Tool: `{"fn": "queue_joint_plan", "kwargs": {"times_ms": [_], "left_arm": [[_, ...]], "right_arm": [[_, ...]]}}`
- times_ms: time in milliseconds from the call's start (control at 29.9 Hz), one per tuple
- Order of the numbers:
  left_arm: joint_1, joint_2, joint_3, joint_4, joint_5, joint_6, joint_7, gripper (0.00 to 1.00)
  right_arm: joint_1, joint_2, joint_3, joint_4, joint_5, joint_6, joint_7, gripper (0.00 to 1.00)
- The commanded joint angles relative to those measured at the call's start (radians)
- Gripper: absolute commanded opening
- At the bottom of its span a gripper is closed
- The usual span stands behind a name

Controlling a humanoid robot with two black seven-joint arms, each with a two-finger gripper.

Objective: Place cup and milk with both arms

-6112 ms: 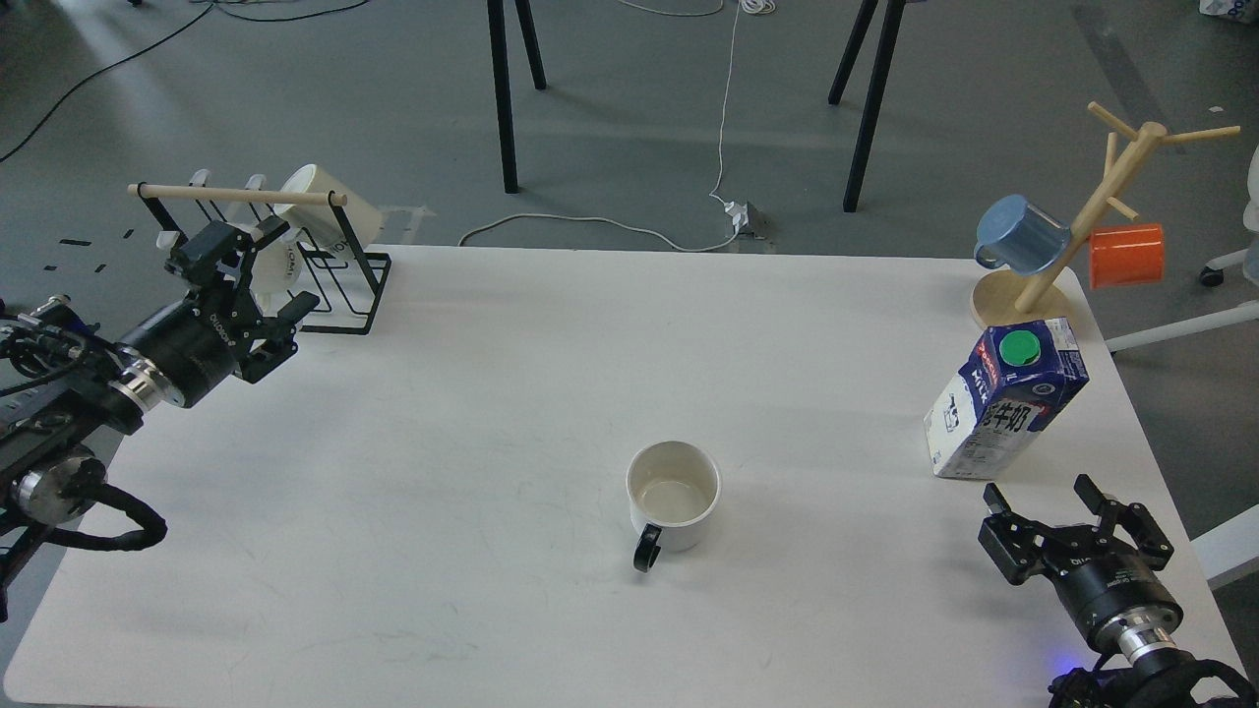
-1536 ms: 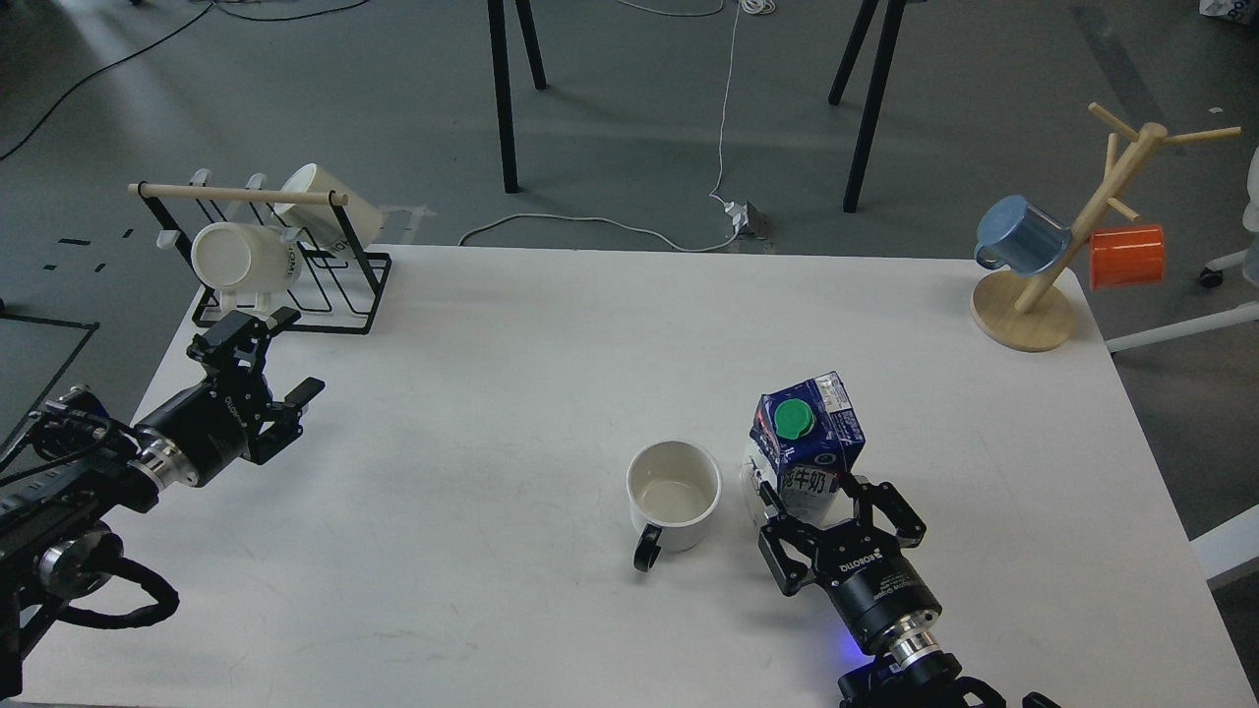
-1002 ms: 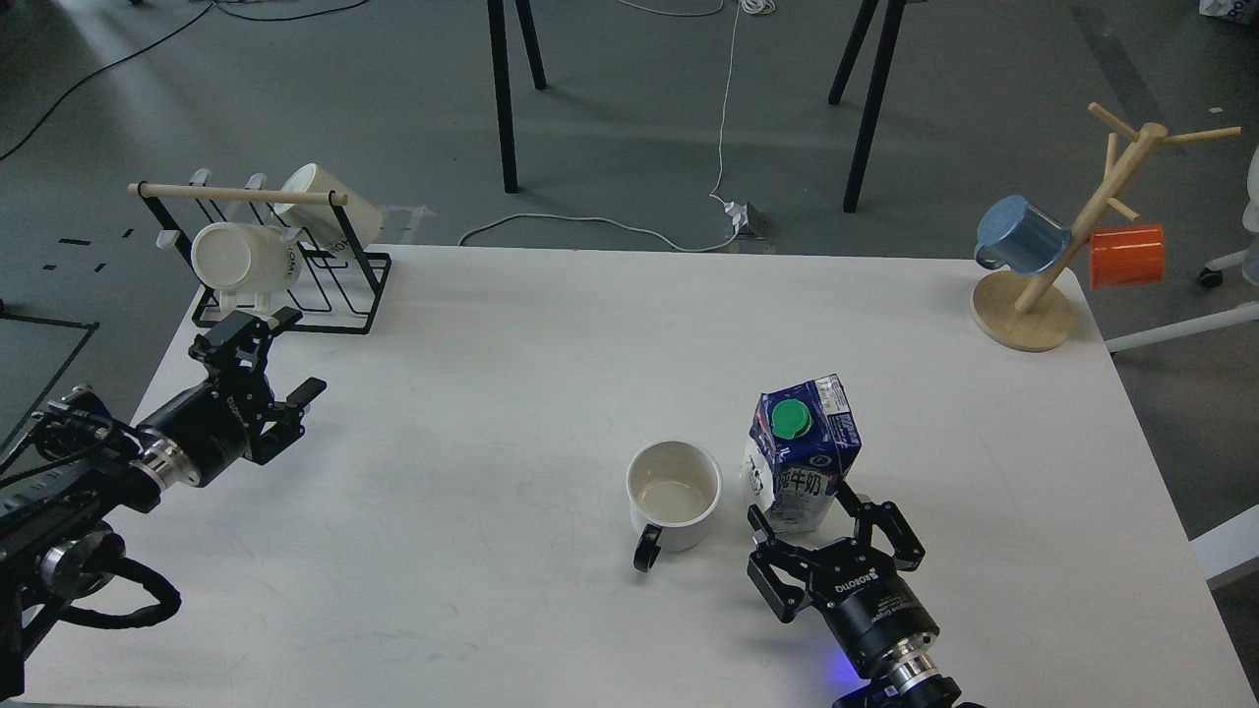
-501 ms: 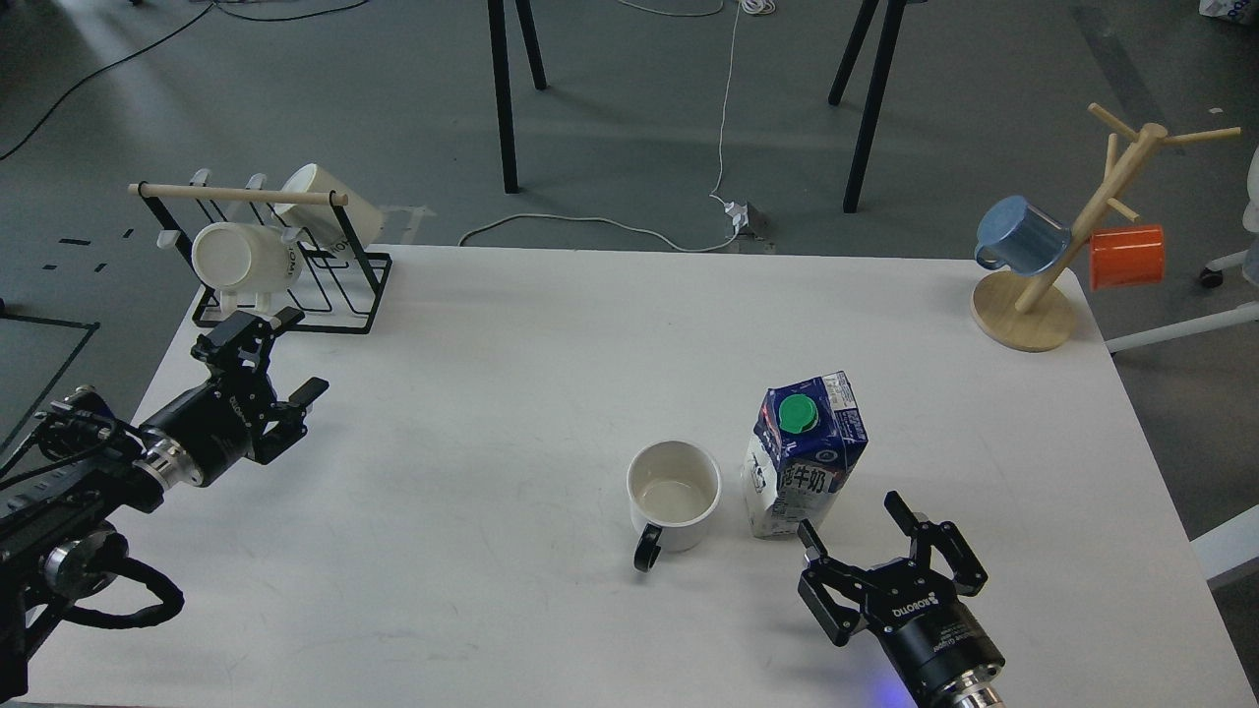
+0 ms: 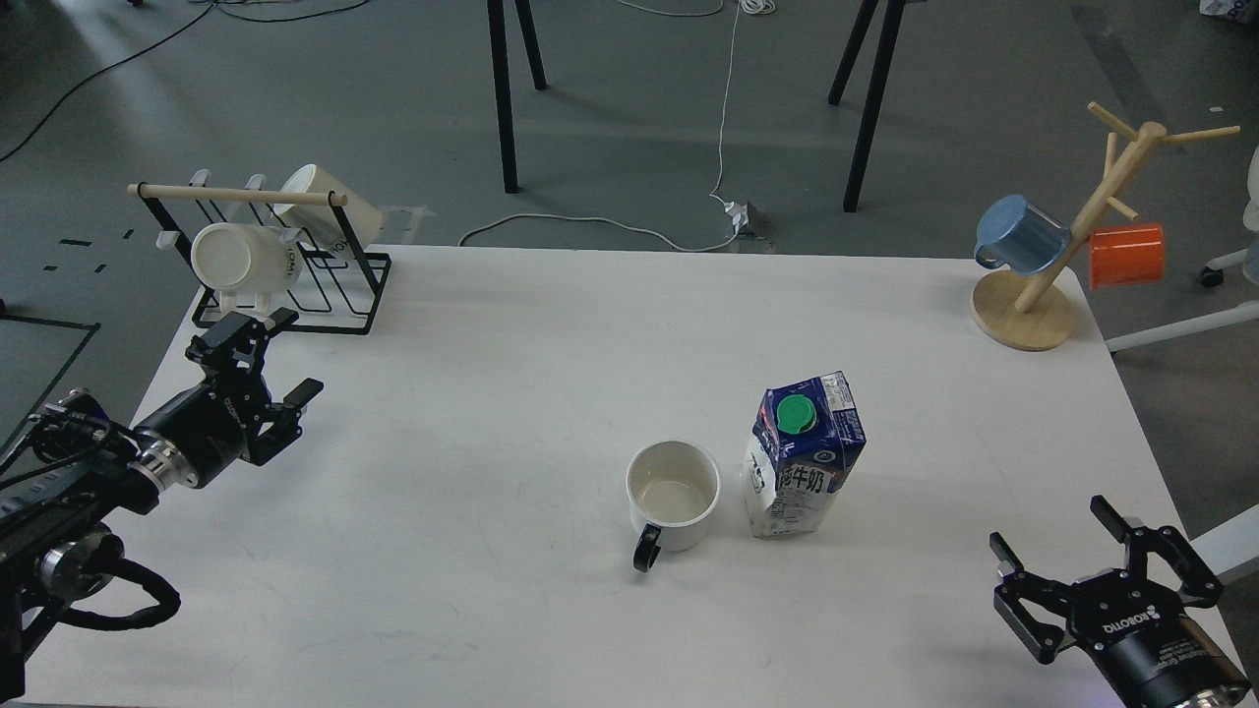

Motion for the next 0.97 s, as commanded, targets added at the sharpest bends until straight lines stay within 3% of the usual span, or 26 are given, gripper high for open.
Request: {"fn": "queue_joint_plan", "kwargs": {"times_ms": [0, 200, 434, 935], "left_arm": [[0.002, 0.0, 0.0, 0.0, 0.0, 0.0, 0.0, 0.99], [0.0, 0.0, -0.003, 0.0, 0.0, 0.0, 0.0, 0.99], [-0.009, 0.009, -0.006, 0.0, -0.001, 0.0, 0.0, 0.99], [-0.018, 0.006, -0.018, -0.008, -0.001, 0.0, 0.0, 0.99]], "right_arm": [[0.015, -0.007, 0.111, -0.01, -0.001, 0.0, -0.003, 0.98], [0.262, -0.01, 0.113, -0.116, -0.007, 0.0, -0.002, 0.98], [0.558, -0.02, -0.051, -0.284, -0.01, 0.0, -0.003, 0.98], [0.664, -0.003, -0.134, -0.383, -0.013, 0.0, 0.0, 0.98]]}}
